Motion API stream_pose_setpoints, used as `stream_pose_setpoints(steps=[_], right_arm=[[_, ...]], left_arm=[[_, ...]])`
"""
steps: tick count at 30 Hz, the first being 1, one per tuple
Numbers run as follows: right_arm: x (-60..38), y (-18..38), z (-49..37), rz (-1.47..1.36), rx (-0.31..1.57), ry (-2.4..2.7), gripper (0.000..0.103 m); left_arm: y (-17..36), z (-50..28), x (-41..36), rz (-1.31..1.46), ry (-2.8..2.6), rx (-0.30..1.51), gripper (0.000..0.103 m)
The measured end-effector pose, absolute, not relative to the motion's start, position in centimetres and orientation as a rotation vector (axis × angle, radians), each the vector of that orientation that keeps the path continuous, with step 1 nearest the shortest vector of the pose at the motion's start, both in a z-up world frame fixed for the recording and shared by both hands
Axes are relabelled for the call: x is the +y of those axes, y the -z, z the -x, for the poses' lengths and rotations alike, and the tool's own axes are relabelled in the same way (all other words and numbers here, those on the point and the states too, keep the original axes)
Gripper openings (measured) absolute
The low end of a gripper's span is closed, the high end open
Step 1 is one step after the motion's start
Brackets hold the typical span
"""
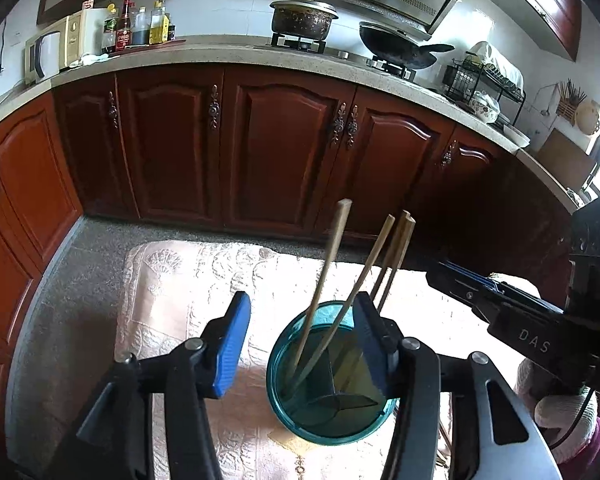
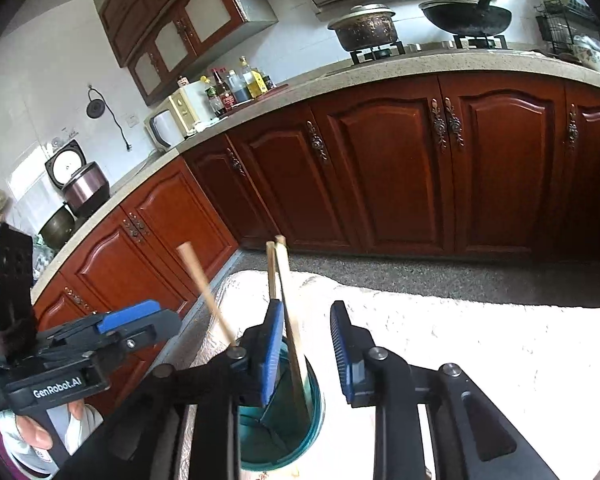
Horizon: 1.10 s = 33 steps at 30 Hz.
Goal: Organize utensils
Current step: 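Drop the chopsticks into the cup and open both grippers, then move both open grippers down to the remaining chopsticks beside the spoon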
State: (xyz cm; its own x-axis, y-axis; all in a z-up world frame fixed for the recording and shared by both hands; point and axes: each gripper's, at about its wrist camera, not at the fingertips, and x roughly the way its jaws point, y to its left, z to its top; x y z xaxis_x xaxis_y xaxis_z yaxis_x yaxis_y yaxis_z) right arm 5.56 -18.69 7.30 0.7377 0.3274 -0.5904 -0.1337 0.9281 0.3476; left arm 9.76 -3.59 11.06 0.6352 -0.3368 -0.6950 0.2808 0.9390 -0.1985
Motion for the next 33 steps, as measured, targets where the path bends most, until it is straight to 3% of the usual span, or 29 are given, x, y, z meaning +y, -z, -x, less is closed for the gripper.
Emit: stream_pose_setpoints(steps=[7, 20, 33], right_arm=[[-19.6, -6.7, -3.3, -0.287, 0.726, -0.229, 0.032], [-22.3, -5.0, 2.8, -0.215, 0.773, -0.086, 0.052], [-27.1, -2.5, 8.1, -0.202, 0.858, 0.014, 0.056]], left_arm=[[-10.7, -7.6, -4.2, 0.054, 0.340, 0.798, 0.058], [-8.8, -3.4, -7.7, 0.027, 0.329, 0.815, 0.059], [-6.4, 0.5, -13.1, -0.046, 0.390, 0.840, 0.064]])
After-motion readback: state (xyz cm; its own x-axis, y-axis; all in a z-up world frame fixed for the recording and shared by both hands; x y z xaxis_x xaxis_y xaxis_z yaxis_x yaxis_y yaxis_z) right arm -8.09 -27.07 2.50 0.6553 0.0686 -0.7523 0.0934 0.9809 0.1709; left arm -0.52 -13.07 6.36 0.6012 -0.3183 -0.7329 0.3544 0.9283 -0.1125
